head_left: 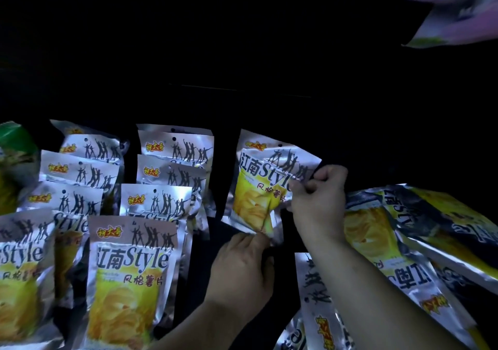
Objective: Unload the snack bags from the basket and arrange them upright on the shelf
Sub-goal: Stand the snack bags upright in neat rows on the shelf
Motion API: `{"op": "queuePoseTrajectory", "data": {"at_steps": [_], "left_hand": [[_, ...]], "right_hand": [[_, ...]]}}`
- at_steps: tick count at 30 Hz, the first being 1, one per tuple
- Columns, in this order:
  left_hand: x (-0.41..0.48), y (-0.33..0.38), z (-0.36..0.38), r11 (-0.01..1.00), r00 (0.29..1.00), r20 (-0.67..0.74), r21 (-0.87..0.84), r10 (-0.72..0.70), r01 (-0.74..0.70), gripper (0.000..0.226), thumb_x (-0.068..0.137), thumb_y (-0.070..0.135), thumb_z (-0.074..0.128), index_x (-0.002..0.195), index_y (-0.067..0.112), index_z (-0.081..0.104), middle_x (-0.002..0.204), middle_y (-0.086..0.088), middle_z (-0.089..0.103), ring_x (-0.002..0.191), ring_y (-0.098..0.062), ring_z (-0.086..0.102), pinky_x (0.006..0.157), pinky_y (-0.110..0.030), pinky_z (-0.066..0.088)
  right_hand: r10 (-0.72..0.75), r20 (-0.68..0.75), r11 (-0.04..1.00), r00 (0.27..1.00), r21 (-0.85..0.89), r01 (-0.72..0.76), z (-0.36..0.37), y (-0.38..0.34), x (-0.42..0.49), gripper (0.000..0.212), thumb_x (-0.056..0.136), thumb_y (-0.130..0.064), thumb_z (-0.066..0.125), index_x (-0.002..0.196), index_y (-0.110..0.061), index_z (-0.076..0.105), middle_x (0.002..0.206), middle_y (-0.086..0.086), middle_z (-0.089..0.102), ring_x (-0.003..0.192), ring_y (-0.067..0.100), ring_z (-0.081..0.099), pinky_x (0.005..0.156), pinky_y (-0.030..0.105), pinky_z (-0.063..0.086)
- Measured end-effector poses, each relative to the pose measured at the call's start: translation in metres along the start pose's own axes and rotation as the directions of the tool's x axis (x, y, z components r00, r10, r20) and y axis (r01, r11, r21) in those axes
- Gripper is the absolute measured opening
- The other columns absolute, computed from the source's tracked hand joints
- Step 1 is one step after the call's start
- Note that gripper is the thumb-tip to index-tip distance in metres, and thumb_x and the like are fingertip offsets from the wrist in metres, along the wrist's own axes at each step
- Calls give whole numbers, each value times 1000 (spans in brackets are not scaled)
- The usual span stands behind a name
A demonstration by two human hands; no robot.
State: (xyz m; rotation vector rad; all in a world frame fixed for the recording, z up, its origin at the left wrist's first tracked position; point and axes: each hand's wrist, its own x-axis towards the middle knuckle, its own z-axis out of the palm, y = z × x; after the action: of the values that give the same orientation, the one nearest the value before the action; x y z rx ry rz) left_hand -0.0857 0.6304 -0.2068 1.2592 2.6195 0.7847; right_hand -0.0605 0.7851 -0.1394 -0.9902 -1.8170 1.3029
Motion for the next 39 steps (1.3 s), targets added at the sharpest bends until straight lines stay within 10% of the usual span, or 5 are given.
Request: {"op": "queuePoseTrajectory", "data": {"at_steps": [9,17,25,32,39], "left_hand": [[-12,-13,1,1000,1000,-25,16,1,0,33,84,39,61,115,30,57,121,5,51,106,-22,56,86,-41,53],[-20,-19,9,983,990,133,171,46,-69,63,92,58,42,148,29,39,150,6,45,131,-17,50,110,-37,40],[-20,-19,8,942,983,166,309,83,-132,60,96,56,39,151,31,42,141,6,59,128,-24,53,112,-52,38],[-28,-26,3,935,984,149,328,92,-138,52,98,58,39,135,27,59,118,6,62,111,-26,55,108,-51,40],[-19,-29,1,990,999,33,141,-19,14,39,100,50,39,128,32,59,126,2,52,112,-25,54,96,-41,49]], "right_hand": [[131,238,988,962,-105,-109,5,24,-13,40,91,-6,62,110,-40,53,111,8,54,78,19,64,58,26,54],[46,169,980,985,-200,-11,-5,20,-1,43,92,3,57,130,-17,55,128,5,43,90,23,51,54,3,37],[124,143,991,982,-71,-115,-6,19,6,57,91,11,54,143,-12,50,138,5,40,81,10,51,55,2,35],[-48,325,953,945,-269,141,-5,25,-2,52,97,-4,61,144,-25,53,127,-4,39,96,13,49,68,2,34],[0,450,862,893,-453,229,0,39,-25,73,87,-20,79,147,-43,45,150,-12,17,141,24,39,104,37,50]]}}
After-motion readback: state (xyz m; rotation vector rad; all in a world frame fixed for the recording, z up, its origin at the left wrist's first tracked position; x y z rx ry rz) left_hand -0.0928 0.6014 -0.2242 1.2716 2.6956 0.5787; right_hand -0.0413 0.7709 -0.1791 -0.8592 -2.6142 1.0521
